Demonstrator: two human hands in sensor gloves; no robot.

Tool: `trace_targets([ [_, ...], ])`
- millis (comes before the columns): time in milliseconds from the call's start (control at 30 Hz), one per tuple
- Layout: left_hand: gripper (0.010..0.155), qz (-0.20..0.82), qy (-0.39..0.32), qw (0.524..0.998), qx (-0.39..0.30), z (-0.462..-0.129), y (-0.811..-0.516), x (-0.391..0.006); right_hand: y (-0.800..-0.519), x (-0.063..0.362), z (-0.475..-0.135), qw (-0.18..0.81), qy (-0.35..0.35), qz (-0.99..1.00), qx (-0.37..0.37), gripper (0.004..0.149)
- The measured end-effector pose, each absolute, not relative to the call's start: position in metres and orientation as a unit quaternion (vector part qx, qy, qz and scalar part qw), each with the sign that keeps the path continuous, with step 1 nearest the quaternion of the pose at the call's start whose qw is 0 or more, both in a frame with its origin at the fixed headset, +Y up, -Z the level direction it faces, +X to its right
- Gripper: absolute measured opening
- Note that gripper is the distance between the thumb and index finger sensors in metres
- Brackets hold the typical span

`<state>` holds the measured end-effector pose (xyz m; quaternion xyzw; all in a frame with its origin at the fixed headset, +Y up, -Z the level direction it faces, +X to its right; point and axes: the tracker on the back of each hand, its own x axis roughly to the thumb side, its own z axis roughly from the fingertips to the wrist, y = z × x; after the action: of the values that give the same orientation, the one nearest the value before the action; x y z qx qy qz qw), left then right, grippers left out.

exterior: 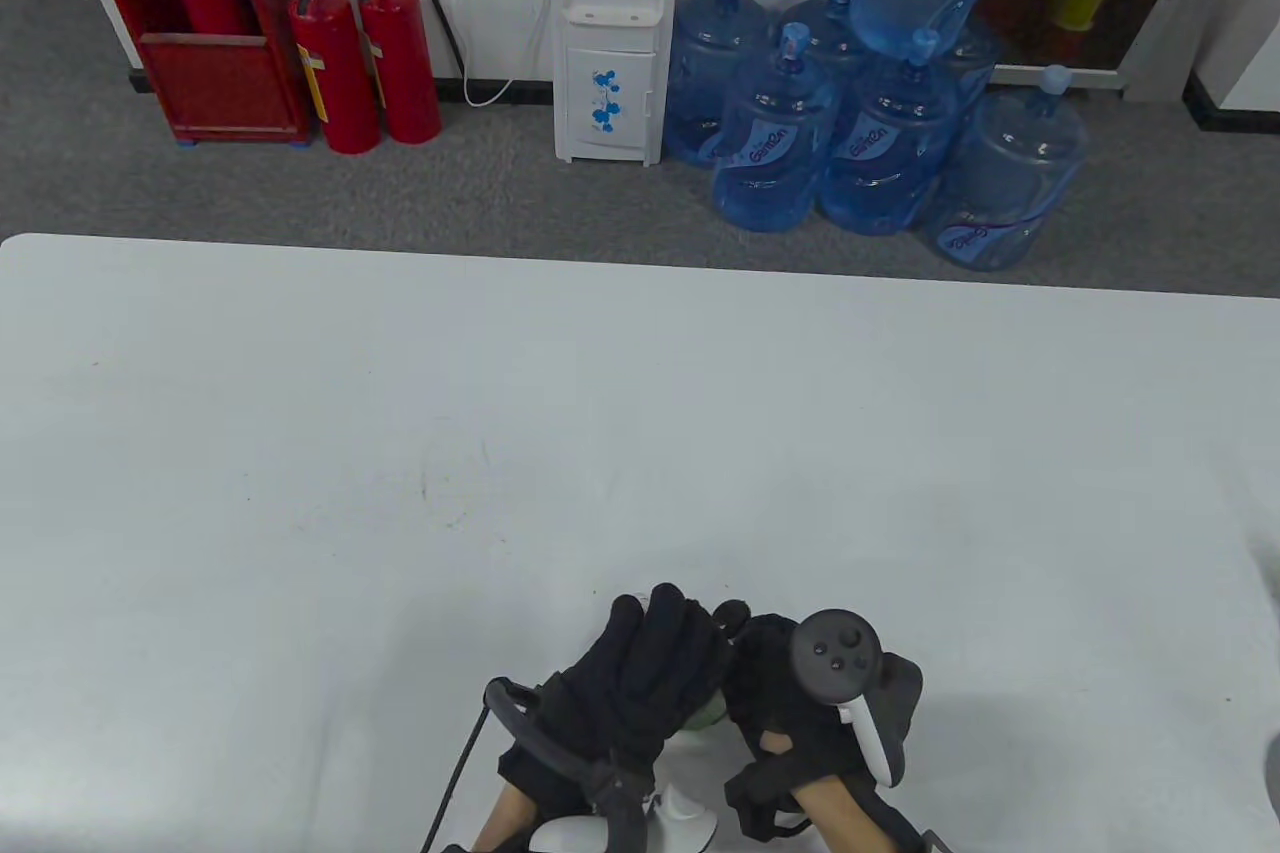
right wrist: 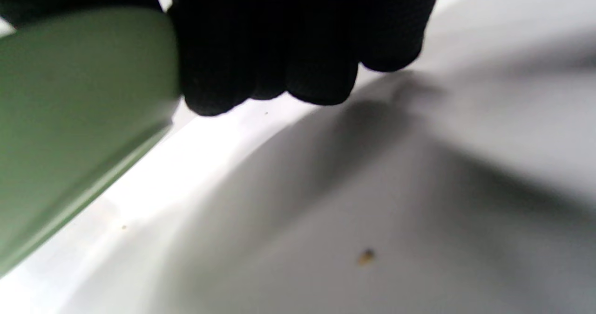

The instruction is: Hold seasoning dish and receive white sesame seeds shaken from seasoning bottle

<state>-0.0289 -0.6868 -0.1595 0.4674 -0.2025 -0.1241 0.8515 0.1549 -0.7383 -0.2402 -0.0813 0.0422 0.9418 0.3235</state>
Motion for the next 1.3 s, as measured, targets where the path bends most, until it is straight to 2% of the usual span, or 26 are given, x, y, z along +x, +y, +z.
trace_targets([
  [33, 0.069, -0.091, -0.199, 0.863, 0.455, -0.163, -0.692, -0.028, -0.737, 0.155, -0.240, 0.322, 0.036, 0.943, -0.079, 0.041],
  [100, 0.068, -0.224, -0.221, 0.872, 0.375, -0.174, -0.718, -0.020, -0.739, 0.155, -0.241, 0.313, 0.033, 0.946, -0.081, 0.041],
  [133, 0.068, -0.259, -0.235, 0.853, 0.386, -0.173, -0.720, -0.020, -0.740, 0.155, -0.240, 0.313, 0.037, 0.945, -0.082, 0.041],
  [167, 0.068, -0.250, -0.233, 0.839, 0.424, -0.169, -0.710, -0.022, -0.741, 0.154, -0.240, 0.317, 0.045, 0.944, -0.082, 0.041],
  [200, 0.068, -0.171, -0.205, 0.848, 0.458, -0.163, -0.693, -0.029, -0.740, 0.154, -0.240, 0.323, 0.048, 0.942, -0.080, 0.041],
  [233, 0.068, -0.084, -0.199, 0.863, 0.456, -0.162, -0.689, -0.032, -0.738, 0.154, -0.240, 0.323, 0.044, 0.942, -0.076, 0.041],
  [267, 0.068, -0.087, -0.204, 0.874, 0.433, -0.166, -0.694, -0.028, -0.737, 0.154, -0.240, 0.319, 0.040, 0.944, -0.074, 0.041],
  [300, 0.068, -0.179, -0.209, 0.881, 0.386, -0.173, -0.710, -0.021, -0.738, 0.153, -0.240, 0.312, 0.035, 0.947, -0.074, 0.041],
  [367, 0.068, -0.263, -0.230, 0.842, 0.411, -0.170, -0.711, -0.020, -0.740, 0.153, -0.239, 0.312, 0.042, 0.946, -0.077, 0.041],
  [433, 0.068, -0.137, -0.195, 0.858, 0.455, -0.162, -0.689, -0.029, -0.738, 0.154, -0.239, 0.326, 0.046, 0.941, -0.077, 0.041],
  [467, 0.068, -0.090, -0.195, 0.869, 0.446, -0.163, -0.689, -0.030, -0.737, 0.154, -0.239, 0.325, 0.043, 0.942, -0.075, 0.041],
  [500, 0.068, -0.118, -0.202, 0.884, 0.406, -0.171, -0.699, -0.025, -0.738, 0.154, -0.239, 0.318, 0.038, 0.944, -0.074, 0.041],
  [533, 0.068, -0.215, -0.203, 0.884, 0.362, -0.177, -0.713, -0.021, -0.740, 0.155, -0.240, 0.312, 0.038, 0.946, -0.077, 0.041],
  [600, 0.068, -0.239, -0.217, 0.852, 0.413, -0.171, -0.705, -0.024, -0.742, 0.156, -0.241, 0.321, 0.049, 0.942, -0.083, 0.041],
  [667, 0.068, -0.108, -0.193, 0.869, 0.444, -0.162, -0.687, -0.032, -0.740, 0.157, -0.242, 0.334, 0.053, 0.937, -0.085, 0.041],
  [700, 0.068, -0.089, -0.199, 0.877, 0.429, -0.165, -0.691, -0.030, -0.740, 0.156, -0.242, 0.333, 0.051, 0.938, -0.083, 0.041],
  [767, 0.068, -0.219, -0.202, 0.881, 0.367, -0.175, -0.712, -0.024, -0.741, 0.155, -0.243, 0.314, 0.041, 0.945, -0.084, 0.041],
  [800, 0.068, -0.232, -0.219, 0.867, 0.383, -0.174, -0.712, -0.025, -0.742, 0.154, -0.242, 0.311, 0.041, 0.946, -0.084, 0.041],
  [900, 0.068, -0.091, -0.199, 0.868, 0.445, -0.164, -0.688, -0.033, -0.739, 0.154, -0.241, 0.320, 0.042, 0.943, -0.080, 0.041],
  [933, 0.068, -0.099, -0.201, 0.877, 0.425, -0.168, -0.692, -0.030, -0.739, 0.154, -0.241, 0.318, 0.039, 0.944, -0.078, 0.041],
  [1000, 0.068, -0.226, -0.199, 0.885, 0.355, -0.176, -0.714, -0.022, -0.740, 0.154, -0.242, 0.309, 0.033, 0.947, -0.084, 0.041],
  [1067, 0.068, -0.190, -0.210, 0.856, 0.432, -0.167, -0.696, -0.026, -0.742, 0.155, -0.242, 0.316, 0.043, 0.944, -0.085, 0.041],
  [1133, 0.068, -0.084, -0.195, 0.876, 0.433, -0.165, -0.688, -0.031, -0.740, 0.155, -0.241, 0.322, 0.043, 0.942, -0.082, 0.041],
  [1200, 0.068, -0.175, -0.187, 0.897, 0.359, -0.177, -0.707, -0.023, -0.740, 0.156, -0.242, 0.314, 0.036, 0.945, -0.084, 0.041],
  [1267, 0.068, -0.221, -0.216, 0.858, 0.411, -0.171, -0.703, -0.025, -0.742, 0.155, -0.242, 0.313, 0.039, 0.945, -0.086, 0.041],
  [1300, 0.068, -0.171, -0.199, 0.860, 0.438, -0.166, -0.691, -0.029, -0.741, 0.156, -0.241, 0.319, 0.041, 0.943, -0.085, 0.041],
])
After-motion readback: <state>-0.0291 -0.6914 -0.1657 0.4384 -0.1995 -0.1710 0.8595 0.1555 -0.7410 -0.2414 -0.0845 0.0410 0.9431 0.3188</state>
